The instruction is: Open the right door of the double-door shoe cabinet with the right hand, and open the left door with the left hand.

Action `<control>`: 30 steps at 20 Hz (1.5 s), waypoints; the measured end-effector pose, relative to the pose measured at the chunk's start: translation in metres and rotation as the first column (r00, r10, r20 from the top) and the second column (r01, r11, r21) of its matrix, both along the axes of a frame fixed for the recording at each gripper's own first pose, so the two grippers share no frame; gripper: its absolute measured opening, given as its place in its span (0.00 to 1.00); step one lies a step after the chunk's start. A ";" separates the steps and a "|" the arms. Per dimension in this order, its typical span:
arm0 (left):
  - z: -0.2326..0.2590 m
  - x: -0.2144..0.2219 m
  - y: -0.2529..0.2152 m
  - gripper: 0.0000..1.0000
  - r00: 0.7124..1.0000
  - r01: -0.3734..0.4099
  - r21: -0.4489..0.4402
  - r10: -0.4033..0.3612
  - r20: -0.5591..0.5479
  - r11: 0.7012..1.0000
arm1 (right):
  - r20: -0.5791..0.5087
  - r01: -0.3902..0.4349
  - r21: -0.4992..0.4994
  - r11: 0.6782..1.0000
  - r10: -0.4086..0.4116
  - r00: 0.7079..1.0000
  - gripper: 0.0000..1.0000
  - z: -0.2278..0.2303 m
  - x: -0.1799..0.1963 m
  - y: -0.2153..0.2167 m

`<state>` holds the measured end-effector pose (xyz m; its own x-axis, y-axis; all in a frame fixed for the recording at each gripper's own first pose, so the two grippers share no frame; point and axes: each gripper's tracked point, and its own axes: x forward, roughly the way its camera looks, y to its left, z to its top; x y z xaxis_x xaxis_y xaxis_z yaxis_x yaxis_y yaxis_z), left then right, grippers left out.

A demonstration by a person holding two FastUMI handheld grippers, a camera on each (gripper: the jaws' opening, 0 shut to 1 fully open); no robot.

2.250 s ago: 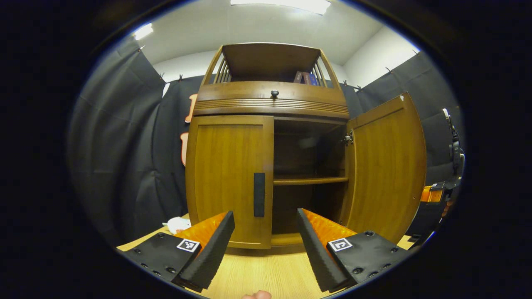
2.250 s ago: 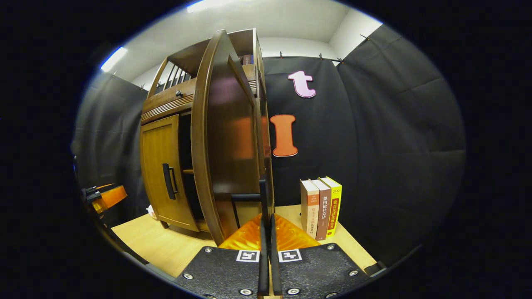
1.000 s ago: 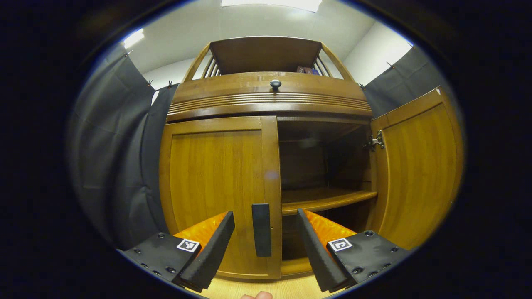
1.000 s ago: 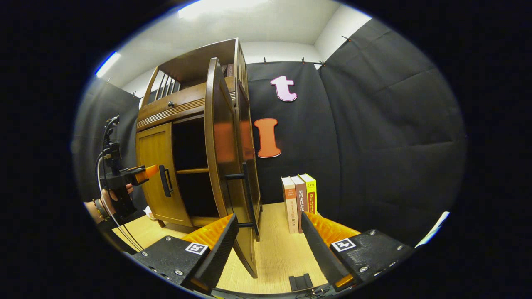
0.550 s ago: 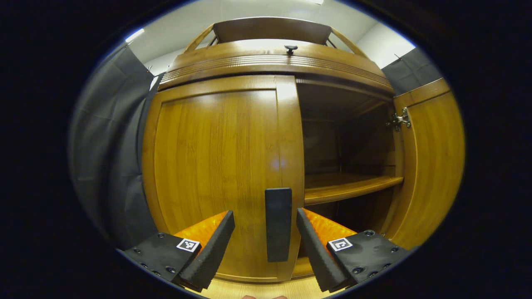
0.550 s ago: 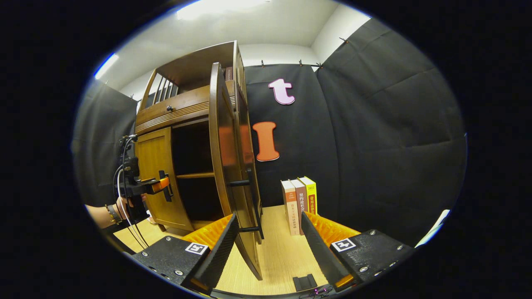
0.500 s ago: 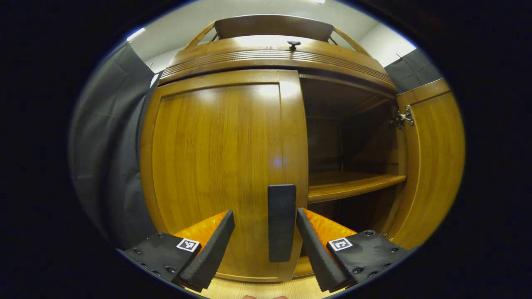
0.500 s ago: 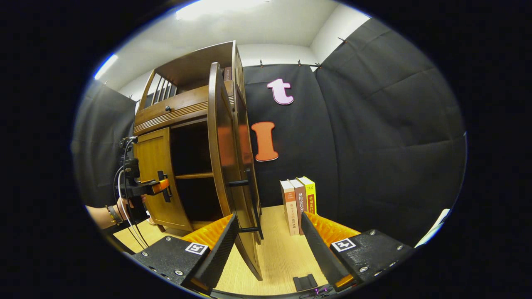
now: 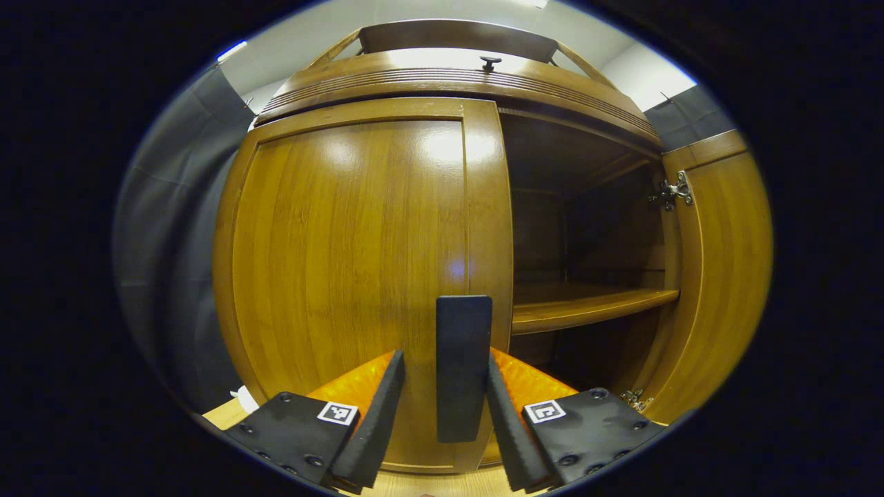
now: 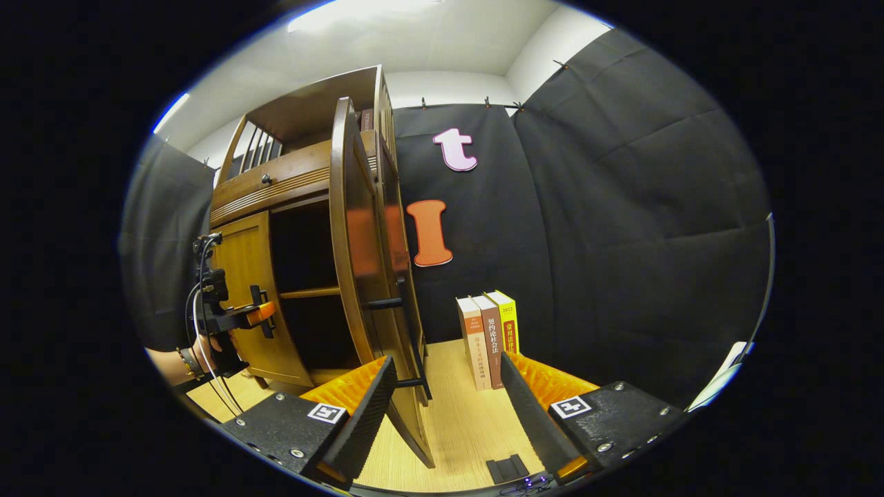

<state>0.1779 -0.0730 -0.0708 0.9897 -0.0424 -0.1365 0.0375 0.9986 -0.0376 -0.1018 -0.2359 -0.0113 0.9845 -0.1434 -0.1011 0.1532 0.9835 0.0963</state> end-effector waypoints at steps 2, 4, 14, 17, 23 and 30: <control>0.001 0.000 -0.006 0.70 1.000 0.015 0.011 -0.015 -0.004 1.000 | -0.004 0.000 -0.003 1.000 0.000 1.000 0.99 -0.001 0.000 0.001; -0.004 0.002 -0.009 0.59 1.000 0.007 0.023 -0.006 -0.023 1.000 | -0.005 -0.002 -0.005 1.000 0.002 1.000 0.99 -0.002 0.001 0.003; -0.006 -0.013 -0.010 0.29 0.998 -0.017 0.023 0.019 -0.067 1.000 | -0.028 -0.005 -0.023 1.000 0.004 1.000 0.99 -0.006 -0.004 0.007; 0.002 -0.042 -0.004 0.34 0.997 -0.033 0.033 0.035 -0.066 0.999 | -0.032 -0.006 -0.042 0.999 0.005 0.999 0.99 -0.006 -0.005 0.007; 0.016 -0.117 0.027 0.32 0.993 -0.078 0.041 0.081 -0.080 0.996 | -0.031 -0.011 -0.058 0.998 0.009 0.999 0.99 -0.002 -0.002 0.013; 0.033 -0.188 0.095 0.27 0.983 -0.169 0.083 0.174 -0.056 0.982 | -0.051 -0.014 -0.080 0.997 0.010 0.999 0.99 -0.006 -0.005 0.028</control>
<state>-0.0097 0.0220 -0.0375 0.9708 0.1408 -0.1943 -0.1349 0.9899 0.0436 -0.1071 -0.2077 -0.0176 0.9802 -0.1408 -0.1393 0.1436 0.9896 0.0096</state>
